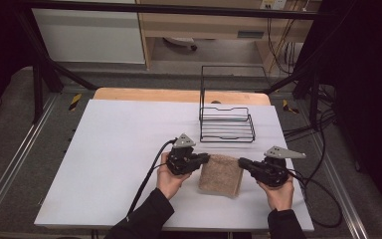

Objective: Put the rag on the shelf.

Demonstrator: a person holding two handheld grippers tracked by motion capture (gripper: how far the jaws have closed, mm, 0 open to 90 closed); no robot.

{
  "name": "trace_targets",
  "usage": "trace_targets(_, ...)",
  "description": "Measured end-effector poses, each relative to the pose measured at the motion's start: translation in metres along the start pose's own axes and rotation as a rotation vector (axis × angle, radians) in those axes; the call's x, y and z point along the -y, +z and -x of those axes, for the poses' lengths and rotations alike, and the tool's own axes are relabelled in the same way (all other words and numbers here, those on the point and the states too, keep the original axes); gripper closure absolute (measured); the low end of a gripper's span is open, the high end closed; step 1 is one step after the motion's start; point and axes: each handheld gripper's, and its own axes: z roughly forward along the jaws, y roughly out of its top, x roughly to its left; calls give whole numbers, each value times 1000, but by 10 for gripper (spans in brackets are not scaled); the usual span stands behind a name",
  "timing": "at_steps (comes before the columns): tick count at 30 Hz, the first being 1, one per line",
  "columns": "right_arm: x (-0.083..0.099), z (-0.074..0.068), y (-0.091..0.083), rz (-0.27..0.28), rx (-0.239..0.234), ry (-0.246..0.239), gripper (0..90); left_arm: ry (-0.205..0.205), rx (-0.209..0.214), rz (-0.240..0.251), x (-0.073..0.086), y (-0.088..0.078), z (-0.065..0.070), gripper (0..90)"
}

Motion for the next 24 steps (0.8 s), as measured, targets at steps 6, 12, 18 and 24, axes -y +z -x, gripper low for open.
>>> trace_targets(6,-5,-4,-6,31,9,-14,857,17,-6,23,-6,-5,3,844)
trace_targets(12,-10,-7,-11,63,18,-35,857,32,-12,47,-13,-10,6,845)
trace_targets(18,-18,-9,-18,101,27,-51,857,47,-12,76,-21,-15,11,845)
trace_targets(24,-24,-11,-23,132,40,-70,857,56,-16,110,-28,-20,14,845)
